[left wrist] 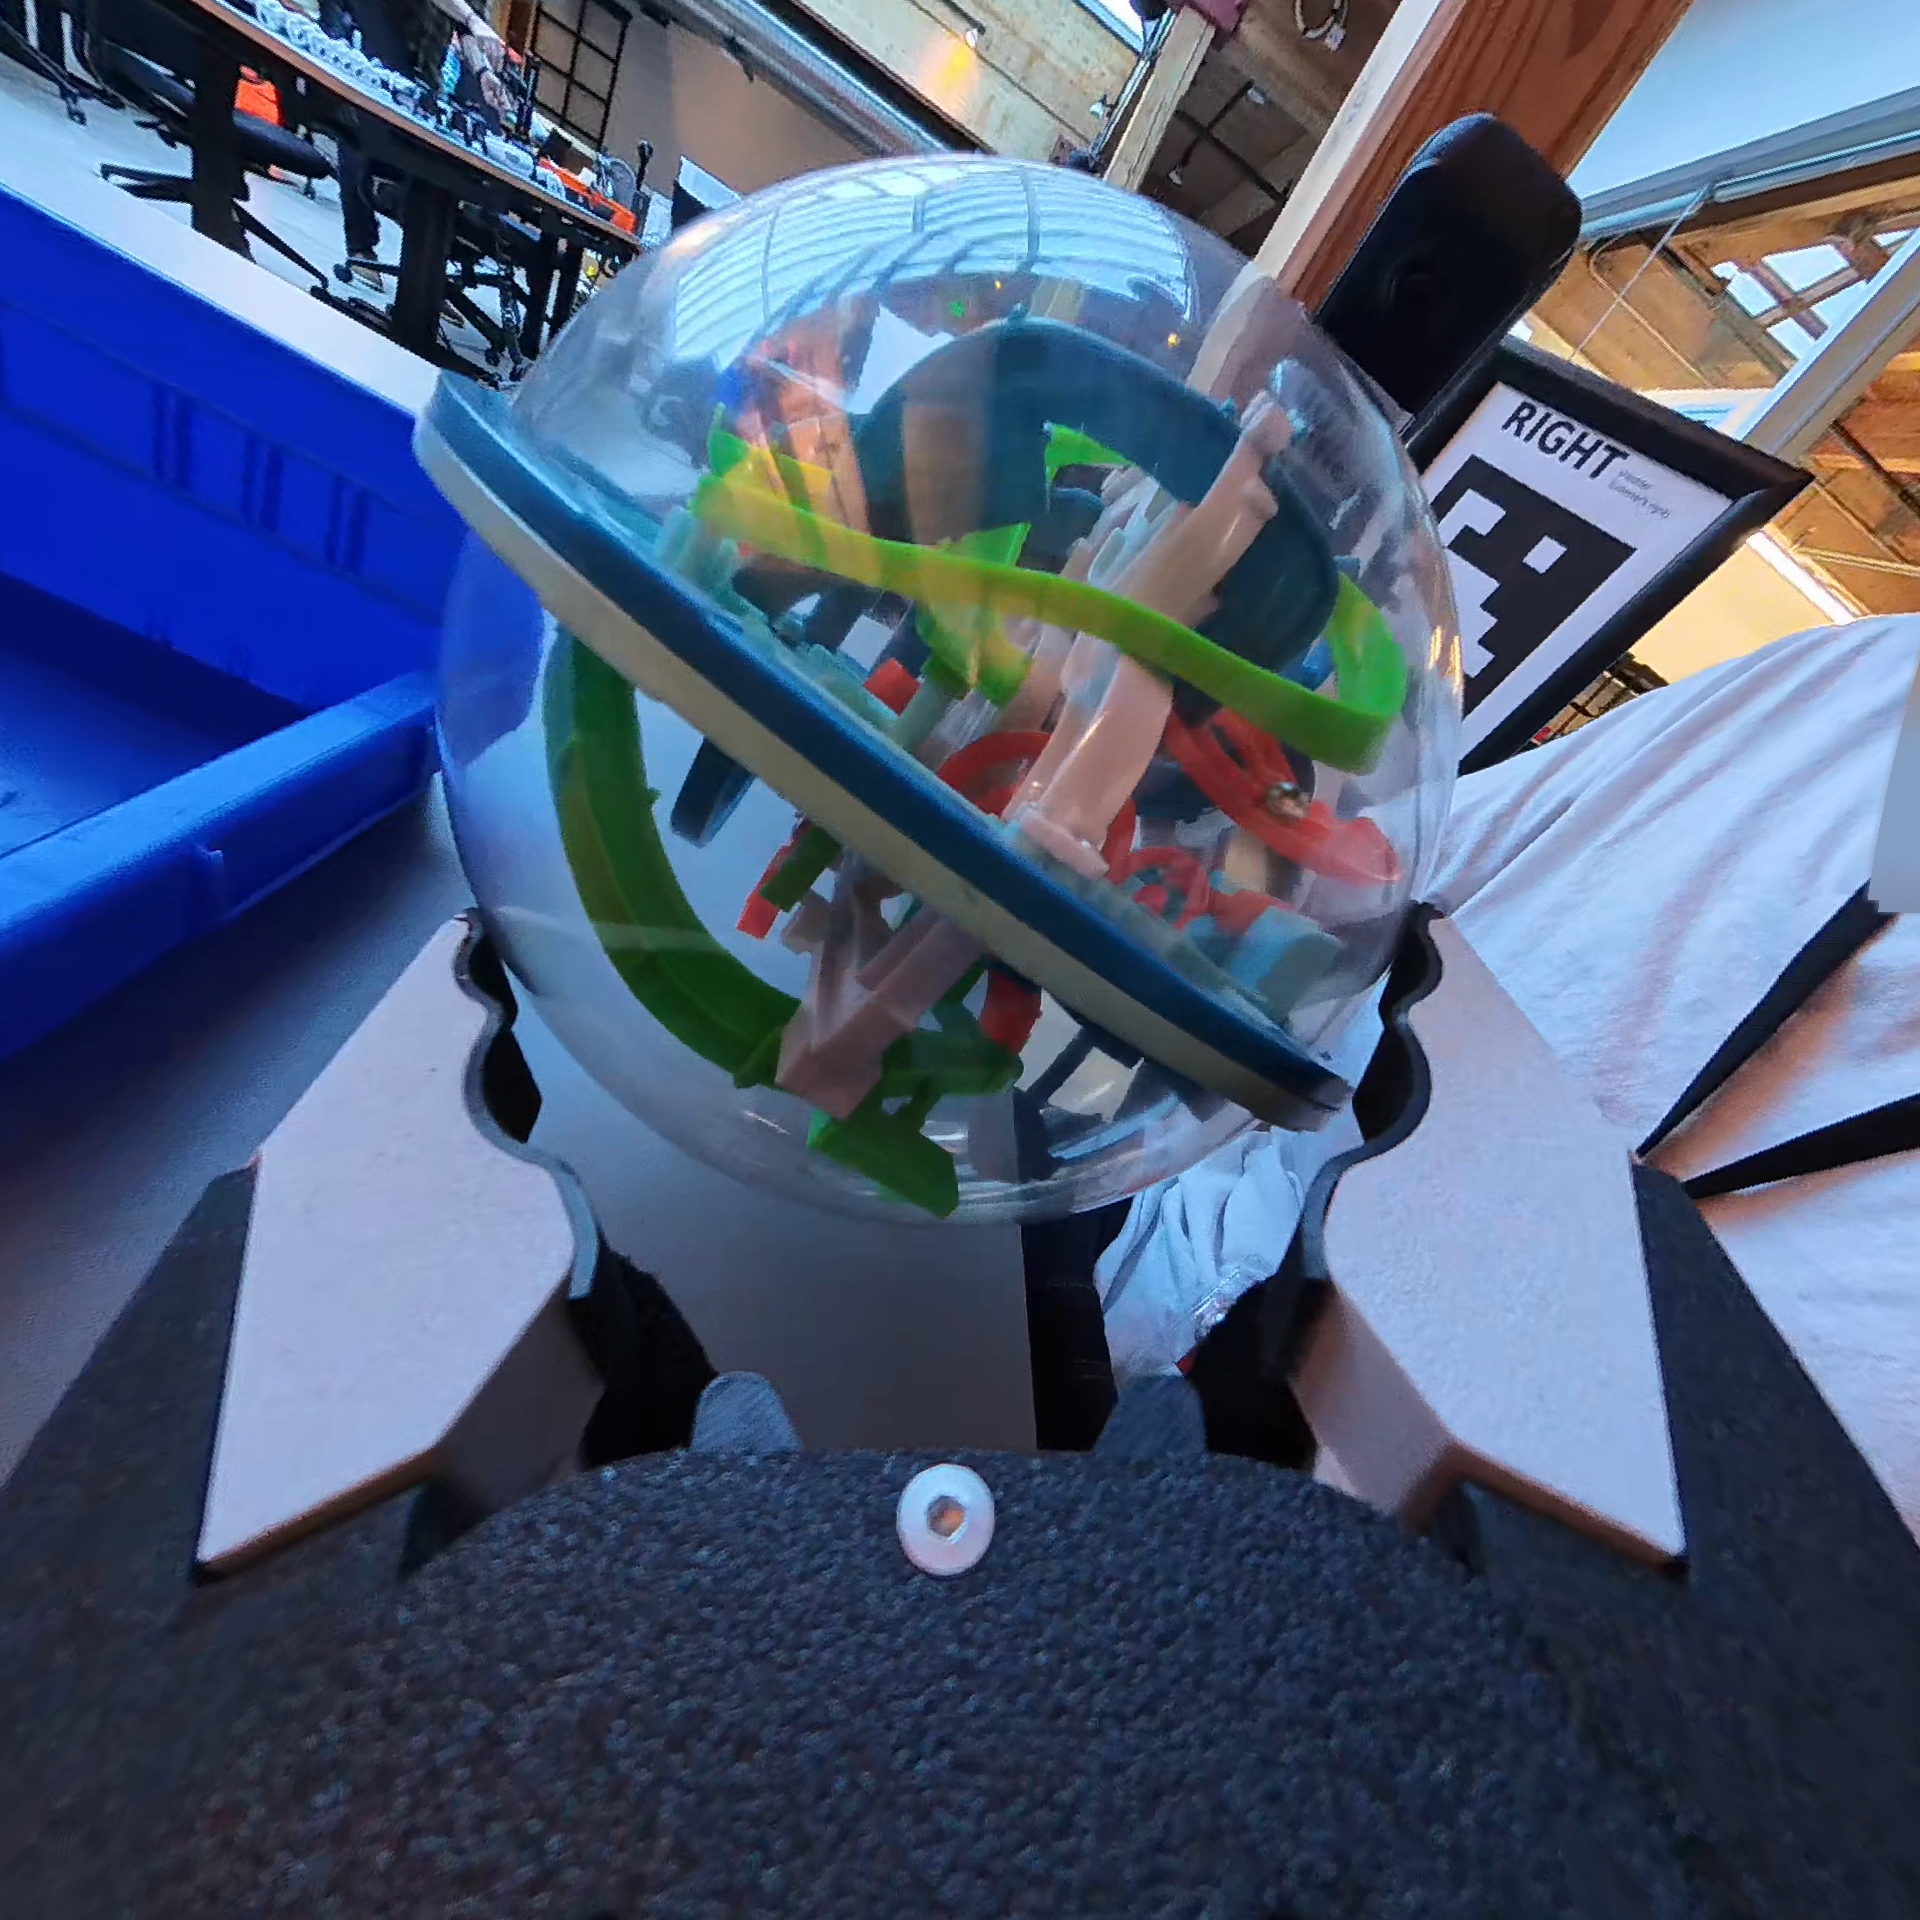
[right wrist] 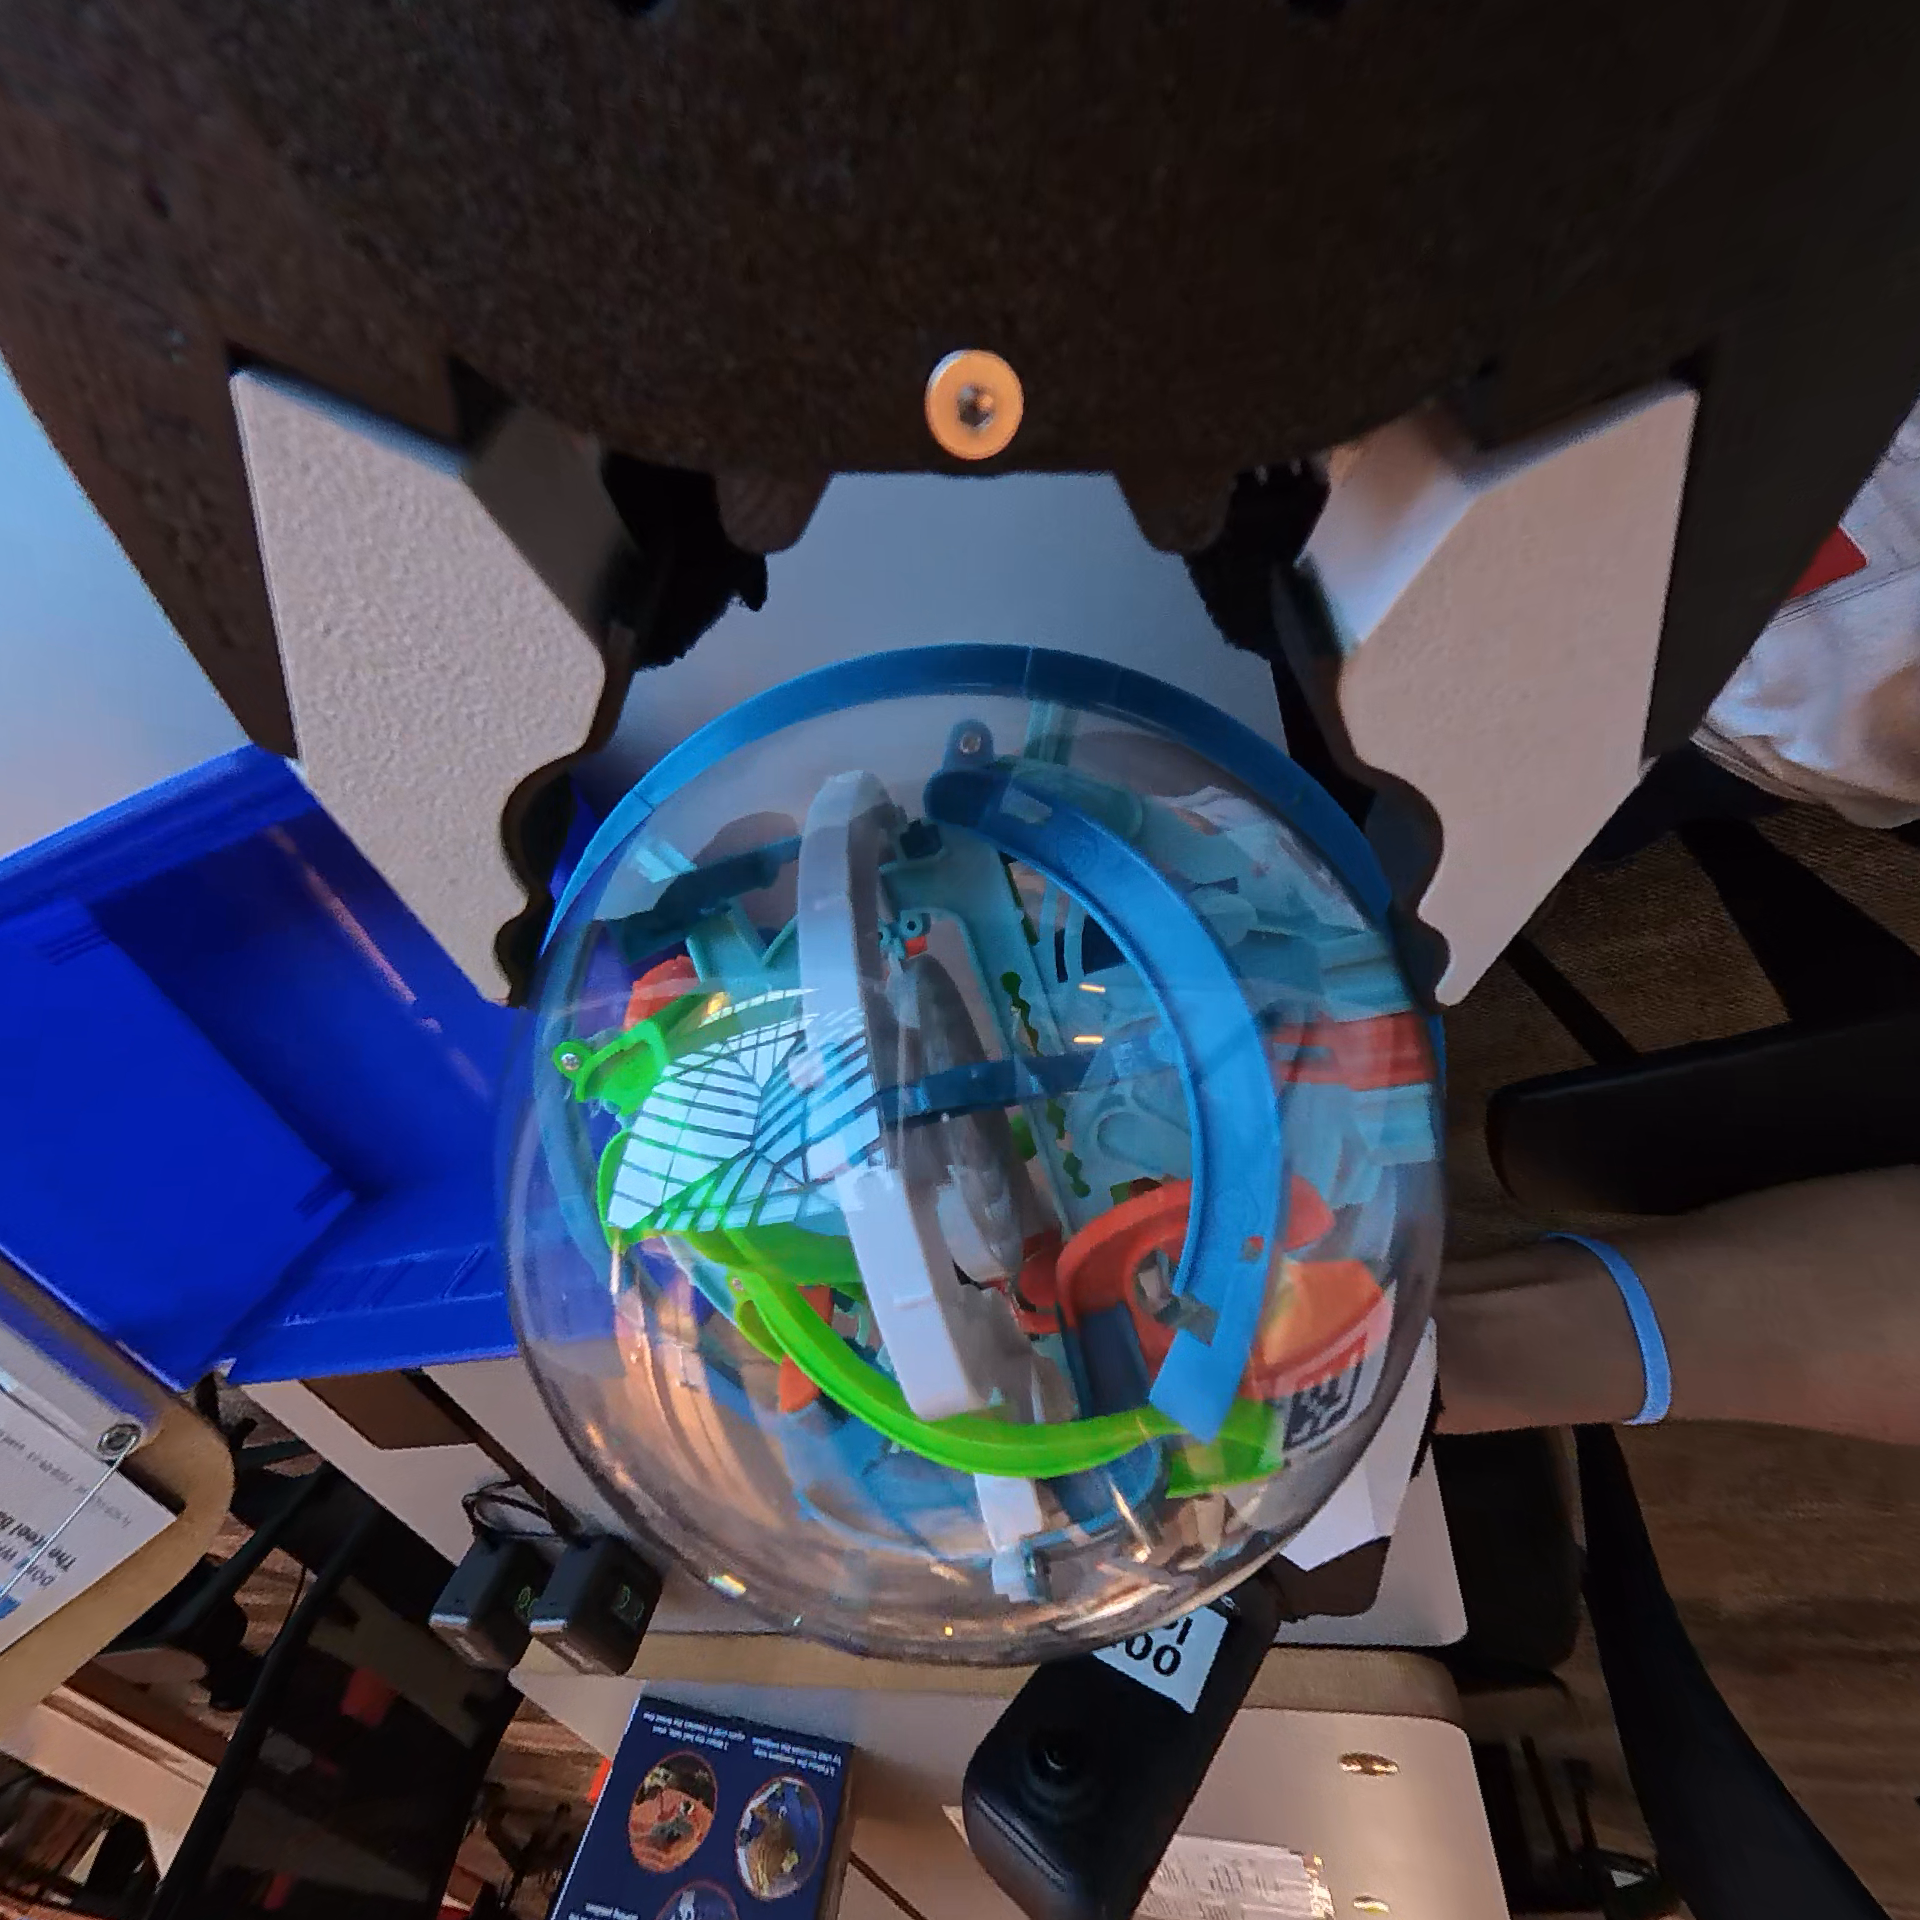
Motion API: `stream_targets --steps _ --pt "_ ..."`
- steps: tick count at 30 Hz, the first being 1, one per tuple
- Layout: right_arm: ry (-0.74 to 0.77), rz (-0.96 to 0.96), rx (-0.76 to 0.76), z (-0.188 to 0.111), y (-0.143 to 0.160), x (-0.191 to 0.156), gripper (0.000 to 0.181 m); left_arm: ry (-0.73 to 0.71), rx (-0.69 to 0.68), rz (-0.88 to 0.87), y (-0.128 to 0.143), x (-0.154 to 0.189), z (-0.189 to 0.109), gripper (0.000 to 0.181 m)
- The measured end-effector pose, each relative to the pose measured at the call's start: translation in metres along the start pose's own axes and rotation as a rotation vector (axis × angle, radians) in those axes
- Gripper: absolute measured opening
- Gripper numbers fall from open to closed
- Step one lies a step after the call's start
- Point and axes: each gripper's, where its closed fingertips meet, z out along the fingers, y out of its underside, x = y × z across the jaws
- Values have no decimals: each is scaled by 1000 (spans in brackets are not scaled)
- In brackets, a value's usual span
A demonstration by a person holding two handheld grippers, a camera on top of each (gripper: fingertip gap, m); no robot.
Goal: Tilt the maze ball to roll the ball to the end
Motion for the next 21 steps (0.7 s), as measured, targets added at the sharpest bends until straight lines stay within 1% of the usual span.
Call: stream_targets --steps 5,6,11,16,19,21 --pt "8 -44 30 0 0 0 153 -59 -7 72 -5 3 -2 158" --pt "9 -49 40 0 -1 0 150 -74 -12 87 -7 4 -2 158" --pt "-11 -29 122 2 2 3 153 -172 -63 123 -14 5 -2 158" --pt "-60 67 133 9 17 7 153 -285 -134 122 -18 0 0 158" --pt "-81 98 148 10 20 8 153 -303 -142 96 -18 -2 1 158" --pt "-114 150 159 10 22 8 153 -309 -146 34 -16 -4 2 158"
